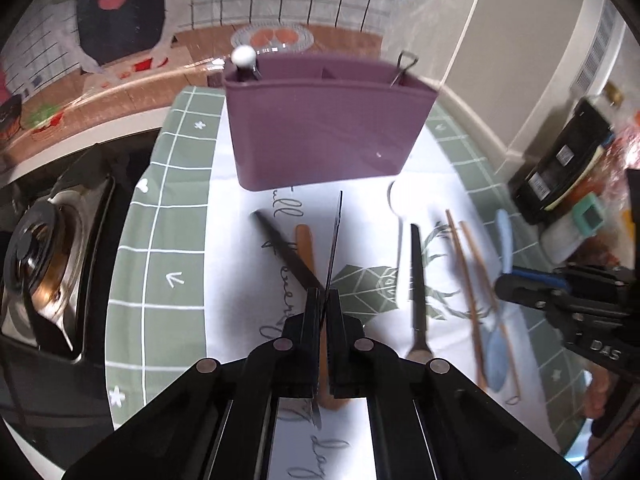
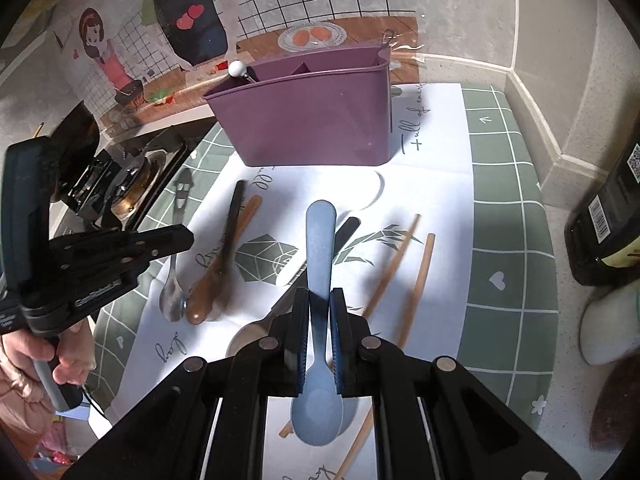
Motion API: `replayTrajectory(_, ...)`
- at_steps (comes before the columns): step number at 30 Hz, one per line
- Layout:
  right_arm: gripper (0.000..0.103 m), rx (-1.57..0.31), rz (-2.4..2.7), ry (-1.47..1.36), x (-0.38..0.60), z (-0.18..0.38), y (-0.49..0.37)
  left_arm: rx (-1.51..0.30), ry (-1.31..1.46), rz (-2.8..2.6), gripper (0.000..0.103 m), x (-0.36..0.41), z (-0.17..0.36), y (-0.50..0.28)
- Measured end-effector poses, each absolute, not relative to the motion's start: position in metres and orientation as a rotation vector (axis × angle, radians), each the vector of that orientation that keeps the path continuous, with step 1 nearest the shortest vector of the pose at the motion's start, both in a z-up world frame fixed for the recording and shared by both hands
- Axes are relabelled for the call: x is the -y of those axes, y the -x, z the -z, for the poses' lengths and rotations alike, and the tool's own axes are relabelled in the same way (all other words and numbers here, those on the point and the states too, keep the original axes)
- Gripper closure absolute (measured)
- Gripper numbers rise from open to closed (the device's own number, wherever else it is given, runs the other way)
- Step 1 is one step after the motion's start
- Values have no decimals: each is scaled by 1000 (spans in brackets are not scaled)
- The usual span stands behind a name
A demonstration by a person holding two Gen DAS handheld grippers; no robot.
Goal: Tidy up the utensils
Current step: 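Grasp the wooden spoon with the left tool while the right tool holds the blue spoon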
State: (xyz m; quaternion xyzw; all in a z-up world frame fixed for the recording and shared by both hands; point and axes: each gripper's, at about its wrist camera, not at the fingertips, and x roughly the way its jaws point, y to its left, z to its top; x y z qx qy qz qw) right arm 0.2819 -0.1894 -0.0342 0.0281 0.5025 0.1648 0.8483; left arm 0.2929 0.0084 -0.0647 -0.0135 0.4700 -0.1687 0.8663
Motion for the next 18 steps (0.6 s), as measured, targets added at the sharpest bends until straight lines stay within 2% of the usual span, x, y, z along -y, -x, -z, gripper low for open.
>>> replayTrajectory(18,94,-946,-358,-6,179,-15,-259,-795,137,355,102,-22,3,-248)
